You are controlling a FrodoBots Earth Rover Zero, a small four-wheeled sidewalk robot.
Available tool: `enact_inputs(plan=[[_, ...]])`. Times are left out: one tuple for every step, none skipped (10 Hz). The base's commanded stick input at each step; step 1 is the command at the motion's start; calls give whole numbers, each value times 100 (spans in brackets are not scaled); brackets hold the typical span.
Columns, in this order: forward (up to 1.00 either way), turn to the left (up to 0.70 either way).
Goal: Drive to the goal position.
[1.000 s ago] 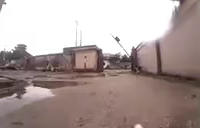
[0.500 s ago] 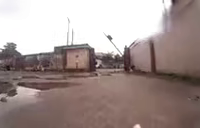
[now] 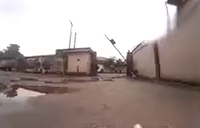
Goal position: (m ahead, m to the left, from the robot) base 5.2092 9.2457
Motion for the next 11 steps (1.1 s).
enact_inputs(plan=[[70, 15], [70, 15], [70, 15], [70, 15], [70, 15], [70, 15], [70, 15], [70, 15], [70, 15], [70, 15], [70, 15]])
